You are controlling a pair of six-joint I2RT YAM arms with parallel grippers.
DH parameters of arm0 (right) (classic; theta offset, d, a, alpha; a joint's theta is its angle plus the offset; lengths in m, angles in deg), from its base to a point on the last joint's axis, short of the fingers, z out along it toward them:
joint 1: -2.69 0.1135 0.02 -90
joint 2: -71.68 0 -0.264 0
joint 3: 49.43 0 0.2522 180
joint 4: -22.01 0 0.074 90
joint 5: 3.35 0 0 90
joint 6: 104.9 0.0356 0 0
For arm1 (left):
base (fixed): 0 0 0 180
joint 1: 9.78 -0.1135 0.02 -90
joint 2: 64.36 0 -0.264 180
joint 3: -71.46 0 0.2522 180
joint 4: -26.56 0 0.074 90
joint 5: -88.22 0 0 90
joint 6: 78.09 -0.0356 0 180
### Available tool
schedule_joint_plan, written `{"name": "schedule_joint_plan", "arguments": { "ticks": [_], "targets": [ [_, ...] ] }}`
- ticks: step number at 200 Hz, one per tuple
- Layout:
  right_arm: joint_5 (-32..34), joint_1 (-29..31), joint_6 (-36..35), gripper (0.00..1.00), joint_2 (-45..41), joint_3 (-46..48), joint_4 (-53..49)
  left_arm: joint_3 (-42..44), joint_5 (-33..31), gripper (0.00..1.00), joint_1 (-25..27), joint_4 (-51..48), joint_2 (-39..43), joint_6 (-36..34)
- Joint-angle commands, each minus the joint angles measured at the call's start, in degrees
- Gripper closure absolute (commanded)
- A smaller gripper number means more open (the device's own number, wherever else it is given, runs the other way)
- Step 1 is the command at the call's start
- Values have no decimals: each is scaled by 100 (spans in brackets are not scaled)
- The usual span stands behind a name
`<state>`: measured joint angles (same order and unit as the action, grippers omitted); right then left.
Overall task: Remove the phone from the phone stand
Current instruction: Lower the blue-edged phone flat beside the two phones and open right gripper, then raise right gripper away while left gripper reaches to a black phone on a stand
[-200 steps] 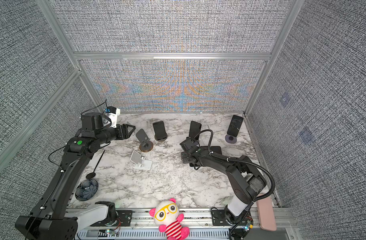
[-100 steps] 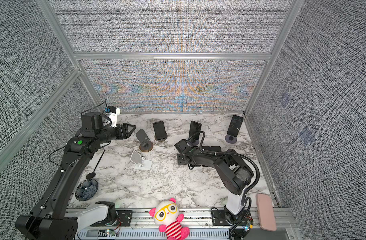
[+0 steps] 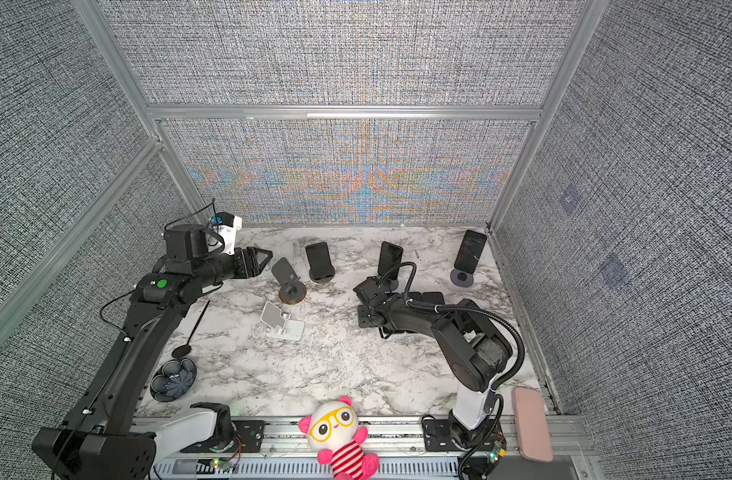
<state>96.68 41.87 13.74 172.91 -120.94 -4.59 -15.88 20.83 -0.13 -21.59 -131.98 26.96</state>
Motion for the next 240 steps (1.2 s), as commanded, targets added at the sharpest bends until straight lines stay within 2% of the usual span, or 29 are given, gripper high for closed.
{"name": "schedule_joint_plan", "arguments": {
  "ticks": [1,49,75,110,154,183,204,240],
  "targets": [
    [-59,1,-123,39,-232,-83,-129,-7,81,36,1,146,-12,-11],
    [-449,-91,-508,33,-1058,-406,-727,28,119,36,1,141,-1,-67],
    [-896,-370,-694,31,-1536,-479,-1122,45,130,36,9,118,22,-90],
    [-900,-797,-973,31,-2222,-648,-1757,34,151,37,139,272,-72,-80],
    [-188,-1468,-1016,31,-2731,-943,-2378,-169,140,38,716,677,-541,28],
    [-90,-2158,-973,31,-2831,-972,-2380,-205,148,38,1143,1026,-831,99],
    [-267,-2494,-1060,31,-2829,-1017,-2277,-183,103,38,1389,1195,-960,155],
    [-1064,-3041,-1120,31,-2760,-1098,-2247,-277,-345,38,1731,951,-1200,-105]
  ]
}}
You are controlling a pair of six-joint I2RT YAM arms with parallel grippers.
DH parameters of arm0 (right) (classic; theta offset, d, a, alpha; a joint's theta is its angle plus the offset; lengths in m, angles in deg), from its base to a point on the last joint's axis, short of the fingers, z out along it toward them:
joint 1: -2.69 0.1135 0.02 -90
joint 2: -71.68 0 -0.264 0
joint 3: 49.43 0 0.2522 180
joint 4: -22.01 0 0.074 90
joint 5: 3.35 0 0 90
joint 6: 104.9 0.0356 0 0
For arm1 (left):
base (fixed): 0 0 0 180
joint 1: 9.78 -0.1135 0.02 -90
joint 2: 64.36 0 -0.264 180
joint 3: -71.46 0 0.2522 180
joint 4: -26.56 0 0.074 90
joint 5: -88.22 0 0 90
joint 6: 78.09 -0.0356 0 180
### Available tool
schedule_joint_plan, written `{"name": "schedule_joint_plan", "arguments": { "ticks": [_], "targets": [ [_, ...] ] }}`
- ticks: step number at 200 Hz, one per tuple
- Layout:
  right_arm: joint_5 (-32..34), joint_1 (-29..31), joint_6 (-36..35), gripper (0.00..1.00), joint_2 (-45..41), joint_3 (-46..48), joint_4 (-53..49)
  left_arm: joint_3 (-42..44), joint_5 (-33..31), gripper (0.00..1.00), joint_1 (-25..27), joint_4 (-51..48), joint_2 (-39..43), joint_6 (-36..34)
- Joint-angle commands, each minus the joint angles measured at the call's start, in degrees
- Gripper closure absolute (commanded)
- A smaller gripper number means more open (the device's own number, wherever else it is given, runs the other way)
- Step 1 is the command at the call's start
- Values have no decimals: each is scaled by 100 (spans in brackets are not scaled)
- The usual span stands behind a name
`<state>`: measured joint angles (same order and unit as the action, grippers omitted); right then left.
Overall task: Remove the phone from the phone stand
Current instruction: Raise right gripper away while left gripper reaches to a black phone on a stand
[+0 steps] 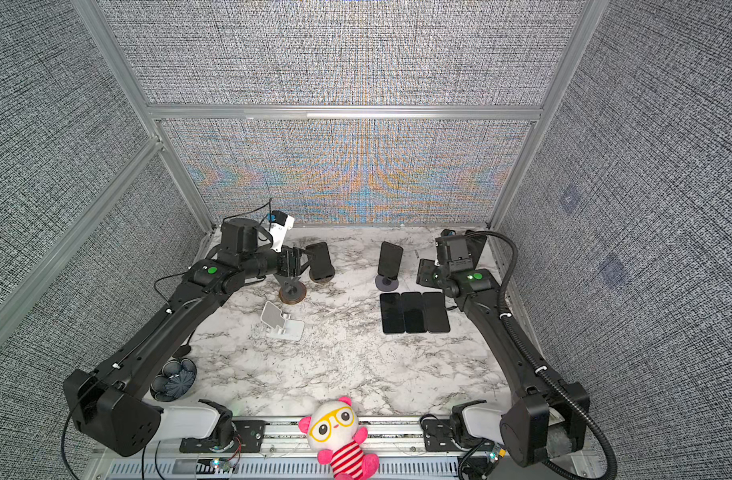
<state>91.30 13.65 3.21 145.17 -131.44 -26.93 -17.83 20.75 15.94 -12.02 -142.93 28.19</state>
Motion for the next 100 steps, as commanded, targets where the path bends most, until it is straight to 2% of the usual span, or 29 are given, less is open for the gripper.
{"name": "schedule_joint_plan", "arguments": {
  "ticks": [1,13,45,100],
  "targets": [
    [-548,-231,-68,31,6,-49,-14,-88,-349,38,126,-15,-110,-237],
    [-715,-288,-77,31,-54,6,16,-130,-583,37,132,-107,-194,-318],
    [-1059,-303,-77,31,-164,228,55,-355,-1141,25,130,-33,-631,-601],
    [-1414,-309,-213,30,-529,386,-294,-1353,-1253,14,-72,-388,-1646,-1459]
  ]
}}
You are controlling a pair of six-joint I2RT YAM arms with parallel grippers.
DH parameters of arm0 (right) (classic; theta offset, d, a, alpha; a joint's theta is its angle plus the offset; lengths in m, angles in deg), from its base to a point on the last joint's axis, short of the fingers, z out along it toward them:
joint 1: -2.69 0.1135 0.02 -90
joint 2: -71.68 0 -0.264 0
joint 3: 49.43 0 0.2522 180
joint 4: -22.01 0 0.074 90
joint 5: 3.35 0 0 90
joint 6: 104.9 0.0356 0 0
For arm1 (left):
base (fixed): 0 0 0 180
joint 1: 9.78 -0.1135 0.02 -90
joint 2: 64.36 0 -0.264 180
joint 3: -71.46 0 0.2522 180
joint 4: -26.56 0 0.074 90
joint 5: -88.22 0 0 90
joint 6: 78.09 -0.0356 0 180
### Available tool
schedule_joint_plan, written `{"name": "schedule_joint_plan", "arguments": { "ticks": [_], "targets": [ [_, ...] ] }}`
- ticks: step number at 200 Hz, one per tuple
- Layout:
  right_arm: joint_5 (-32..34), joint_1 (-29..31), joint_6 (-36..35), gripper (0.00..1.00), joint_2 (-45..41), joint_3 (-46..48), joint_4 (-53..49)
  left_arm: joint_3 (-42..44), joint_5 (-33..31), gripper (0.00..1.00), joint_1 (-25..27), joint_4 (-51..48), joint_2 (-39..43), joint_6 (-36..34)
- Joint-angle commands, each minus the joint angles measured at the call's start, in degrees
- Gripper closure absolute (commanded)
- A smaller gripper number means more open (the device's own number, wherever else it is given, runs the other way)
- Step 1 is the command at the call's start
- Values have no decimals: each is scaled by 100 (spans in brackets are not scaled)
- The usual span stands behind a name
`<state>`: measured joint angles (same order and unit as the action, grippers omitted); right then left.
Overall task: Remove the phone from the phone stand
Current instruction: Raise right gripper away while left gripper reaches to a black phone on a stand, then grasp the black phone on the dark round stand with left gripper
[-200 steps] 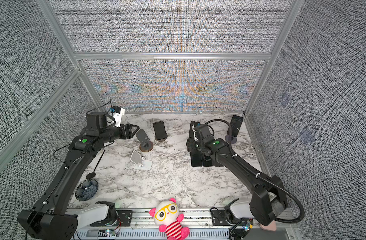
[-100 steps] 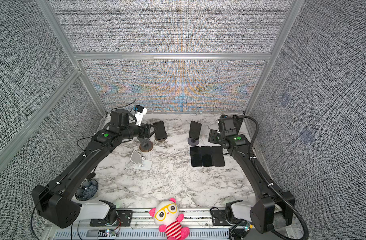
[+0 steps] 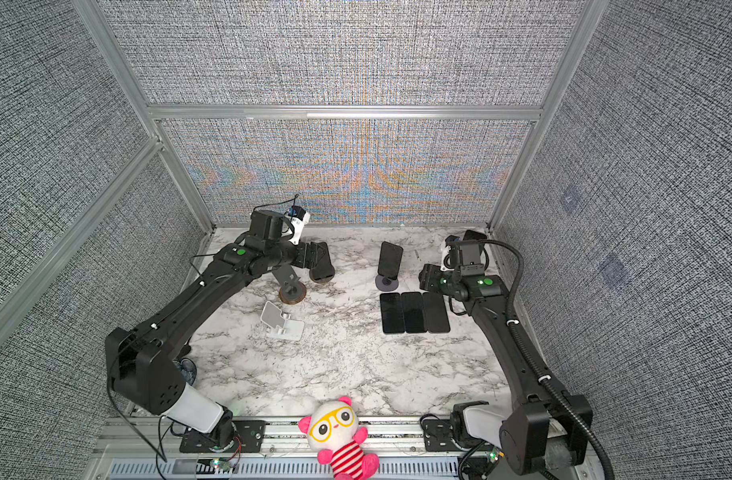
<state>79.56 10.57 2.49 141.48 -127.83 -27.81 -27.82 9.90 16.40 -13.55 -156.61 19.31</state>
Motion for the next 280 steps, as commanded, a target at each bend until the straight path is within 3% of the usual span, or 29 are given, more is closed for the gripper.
{"name": "schedule_joint_plan", "arguments": {
  "ticks": [1,49,112,184,232,280],
  "targets": [
    [-240,5,-144,30,-168,24,-212,-375,-163,14,-124,-242,-286,-585],
    [-318,-13,-258,31,-431,159,-315,-1087,1044,14,-852,-441,-1217,-814],
    [-317,-83,-418,30,-549,294,-387,-1689,1624,19,-1021,-913,-1930,-1478],
    [-349,-193,-451,30,-626,467,-351,-1751,1603,20,-1043,-1037,-2279,-1667],
    [-389,-217,-454,30,-643,531,-325,-1985,1701,33,-1066,-1261,-2540,-1678],
    [-380,-241,-446,30,-693,584,-326,-2237,1793,59,-1088,-1463,-2716,-1719]
  ]
}}
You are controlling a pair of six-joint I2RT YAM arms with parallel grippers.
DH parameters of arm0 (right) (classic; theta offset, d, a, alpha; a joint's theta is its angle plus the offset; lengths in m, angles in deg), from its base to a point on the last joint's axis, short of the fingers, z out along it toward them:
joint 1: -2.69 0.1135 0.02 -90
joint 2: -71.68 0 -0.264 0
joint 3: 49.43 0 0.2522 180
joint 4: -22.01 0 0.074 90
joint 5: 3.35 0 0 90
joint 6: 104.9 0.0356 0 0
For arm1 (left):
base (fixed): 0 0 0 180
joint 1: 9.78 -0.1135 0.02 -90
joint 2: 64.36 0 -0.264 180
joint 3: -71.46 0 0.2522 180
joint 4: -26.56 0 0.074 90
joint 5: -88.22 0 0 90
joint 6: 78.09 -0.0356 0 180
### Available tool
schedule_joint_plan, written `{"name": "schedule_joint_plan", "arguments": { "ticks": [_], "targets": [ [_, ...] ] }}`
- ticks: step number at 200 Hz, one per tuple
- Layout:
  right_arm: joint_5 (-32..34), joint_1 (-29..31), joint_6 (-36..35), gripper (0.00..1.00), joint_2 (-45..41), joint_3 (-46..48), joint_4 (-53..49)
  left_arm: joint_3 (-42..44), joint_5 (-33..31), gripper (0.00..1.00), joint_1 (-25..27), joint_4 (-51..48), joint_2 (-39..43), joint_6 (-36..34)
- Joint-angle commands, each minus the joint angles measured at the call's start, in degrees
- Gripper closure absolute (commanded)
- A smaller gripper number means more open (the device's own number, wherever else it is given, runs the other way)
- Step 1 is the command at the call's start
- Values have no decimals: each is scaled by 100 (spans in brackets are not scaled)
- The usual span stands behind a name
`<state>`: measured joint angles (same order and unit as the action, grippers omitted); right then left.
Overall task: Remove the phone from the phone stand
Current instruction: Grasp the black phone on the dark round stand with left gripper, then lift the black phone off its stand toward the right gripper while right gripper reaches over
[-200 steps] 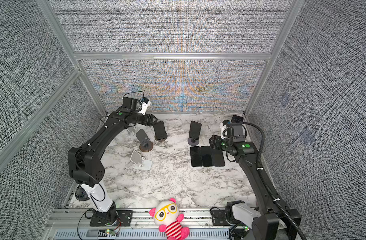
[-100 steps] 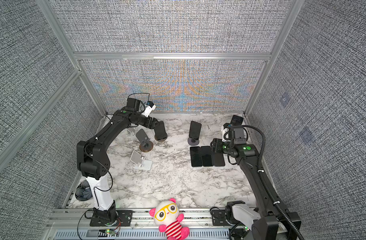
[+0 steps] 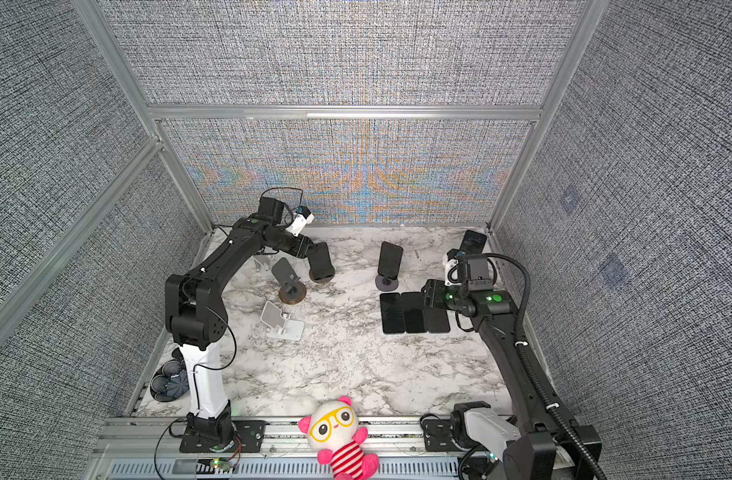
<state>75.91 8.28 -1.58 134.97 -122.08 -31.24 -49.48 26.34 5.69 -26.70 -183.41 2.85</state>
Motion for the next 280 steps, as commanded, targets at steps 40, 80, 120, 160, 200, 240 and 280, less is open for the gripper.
{"name": "schedule_joint_plan", "arguments": {
  "ticks": [40,80,120,160,200,240,280],
  "targets": [
    [-24,-22,-46,30,-46,53,26,-95,176,71,-17,-161,-6,-108],
    [-33,-45,-91,30,-53,45,17,-128,226,88,-25,-257,-8,-217],
    [-71,-66,-98,30,-71,45,-10,-207,255,93,-26,-321,-34,-211],
    [-183,-66,-213,30,-104,-38,-106,-294,512,100,-24,-321,161,-17],
    [-1048,-58,-466,30,-87,-166,-110,-308,884,100,31,-600,712,140],
    [-2096,167,-865,31,17,-408,-86,-307,958,100,394,-1702,1208,-462],
    [-3332,594,-1246,33,120,-558,260,-68,1509,100,954,-2272,1494,-1191]
  ]
}}
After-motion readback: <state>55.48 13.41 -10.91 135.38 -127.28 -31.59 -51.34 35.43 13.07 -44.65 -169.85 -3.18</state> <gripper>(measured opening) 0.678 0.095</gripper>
